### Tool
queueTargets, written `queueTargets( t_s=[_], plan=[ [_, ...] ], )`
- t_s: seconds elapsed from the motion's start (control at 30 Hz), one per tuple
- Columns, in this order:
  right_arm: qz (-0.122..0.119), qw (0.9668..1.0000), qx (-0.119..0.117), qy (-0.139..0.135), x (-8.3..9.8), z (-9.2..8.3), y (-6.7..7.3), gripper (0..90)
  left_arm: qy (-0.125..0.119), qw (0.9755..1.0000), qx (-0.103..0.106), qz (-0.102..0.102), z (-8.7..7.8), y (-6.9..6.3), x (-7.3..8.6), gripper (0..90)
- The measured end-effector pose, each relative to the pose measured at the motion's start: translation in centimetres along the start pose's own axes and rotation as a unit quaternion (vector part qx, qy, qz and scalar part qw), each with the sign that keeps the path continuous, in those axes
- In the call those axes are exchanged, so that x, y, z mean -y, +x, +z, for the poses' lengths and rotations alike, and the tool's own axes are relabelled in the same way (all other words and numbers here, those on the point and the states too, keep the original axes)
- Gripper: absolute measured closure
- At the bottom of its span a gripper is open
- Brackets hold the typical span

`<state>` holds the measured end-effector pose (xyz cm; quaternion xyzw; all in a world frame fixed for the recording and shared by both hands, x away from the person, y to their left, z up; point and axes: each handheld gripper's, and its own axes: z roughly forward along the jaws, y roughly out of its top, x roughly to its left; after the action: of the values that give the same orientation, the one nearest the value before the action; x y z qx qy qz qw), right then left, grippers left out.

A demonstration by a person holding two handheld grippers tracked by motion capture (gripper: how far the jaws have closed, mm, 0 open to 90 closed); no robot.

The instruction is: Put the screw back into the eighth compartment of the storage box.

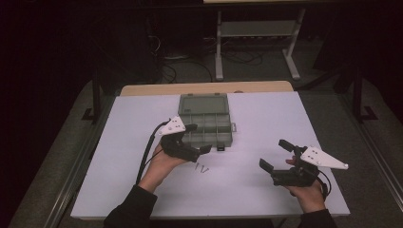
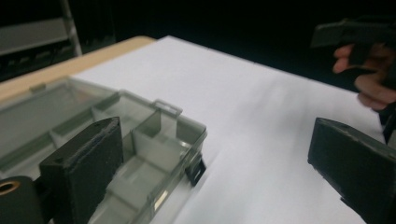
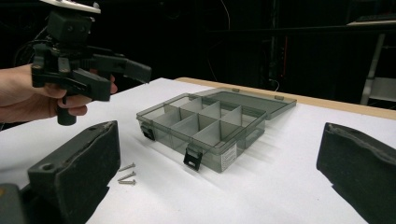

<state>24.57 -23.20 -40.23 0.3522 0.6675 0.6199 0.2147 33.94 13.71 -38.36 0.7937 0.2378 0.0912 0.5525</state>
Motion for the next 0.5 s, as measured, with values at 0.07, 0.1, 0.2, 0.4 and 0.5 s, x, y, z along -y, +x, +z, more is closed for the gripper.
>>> queueTargets(
  t_s=[0.07, 0.1, 0.2, 0.4, 0.5],
  plan=[
    [0.0, 1.0, 0.0, 0.001, 0.0, 0.0, 0.03, 0.0, 0.016, 0.9998, -0.009, -0.001, 0.08, -0.05, 0.1, 6.4],
    [0.0, 1.0, 0.0, 0.001, 0.01, 0.0, 0.03, 0.0, 0.021, 0.9997, -0.012, 0.001, 0.16, -0.05, 0.15, 6.4],
    [0.0, 1.0, 0.001, 0.0, 0.0, 0.0, -0.01, 0.0, 0.042, 0.9989, -0.02, -0.002, 0.23, -0.15, 0.31, 10.3],
    [0.0, 1.0, 0.003, 0.001, 0.01, -0.03, -0.04, 0.0, 0.069, 0.9971, -0.03, -0.014, 0.27, -0.09, 0.67, 15.9],
    [0.002, 1.0, 0.003, 0.002, 0.01, -0.05, -0.03, 0.0, 0.082, 0.9959, -0.031, -0.021, 0.3, -0.03, 0.92, 19.2]
  ],
)
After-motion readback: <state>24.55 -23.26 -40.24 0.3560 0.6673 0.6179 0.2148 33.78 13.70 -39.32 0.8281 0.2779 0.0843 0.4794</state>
